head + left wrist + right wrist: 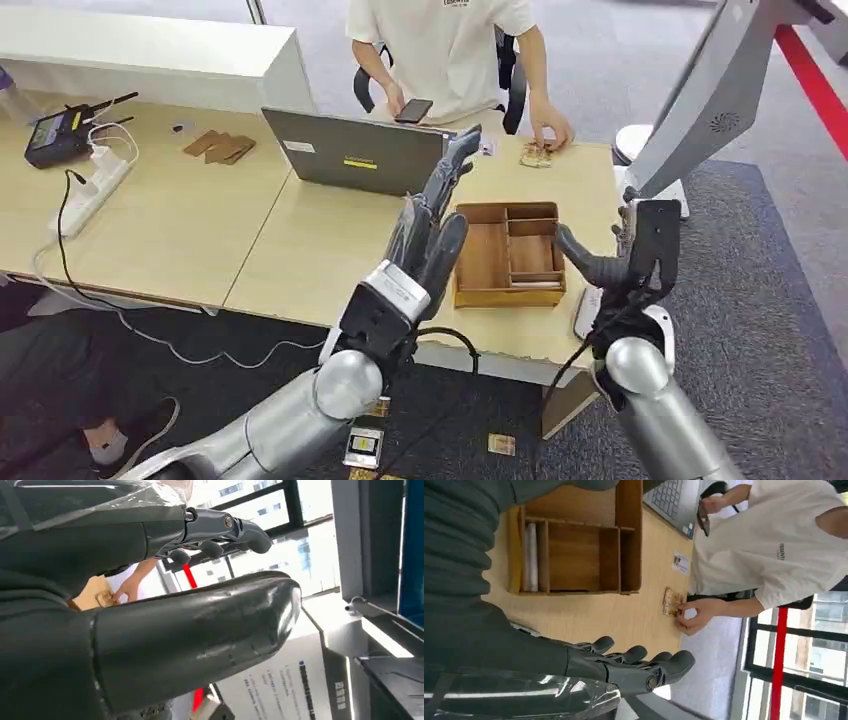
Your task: Pass the card to the sensor for recognition and then transmit it.
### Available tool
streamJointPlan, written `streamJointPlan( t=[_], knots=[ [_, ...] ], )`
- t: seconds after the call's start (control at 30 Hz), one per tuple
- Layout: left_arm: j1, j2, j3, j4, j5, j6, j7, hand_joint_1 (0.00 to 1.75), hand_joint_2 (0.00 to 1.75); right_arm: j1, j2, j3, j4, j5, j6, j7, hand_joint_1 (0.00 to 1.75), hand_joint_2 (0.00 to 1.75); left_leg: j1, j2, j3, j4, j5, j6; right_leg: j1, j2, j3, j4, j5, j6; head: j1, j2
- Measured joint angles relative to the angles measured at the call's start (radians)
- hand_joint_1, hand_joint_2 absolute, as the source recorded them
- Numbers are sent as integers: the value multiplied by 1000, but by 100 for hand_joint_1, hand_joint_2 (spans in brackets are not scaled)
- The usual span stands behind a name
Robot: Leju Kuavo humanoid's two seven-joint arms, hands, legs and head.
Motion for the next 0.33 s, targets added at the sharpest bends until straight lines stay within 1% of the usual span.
streamJointPlan(
  t=[0.2,0.33],
  knots=[
    [5,19,15,-69,-27,21,-3,0,0,72,-40,-31,-157,-66,-8,-28,0,175,0,0,0,0,0,0,0,0,0,0,0,0,0,0],
    [8,37,46,-108,-41,37,5,0,0,112,-60,-39,-236,-71,-9,-55,0,175,0,0,0,0,0,0,0,0,0,0,0,0,0,0]
  ],
)
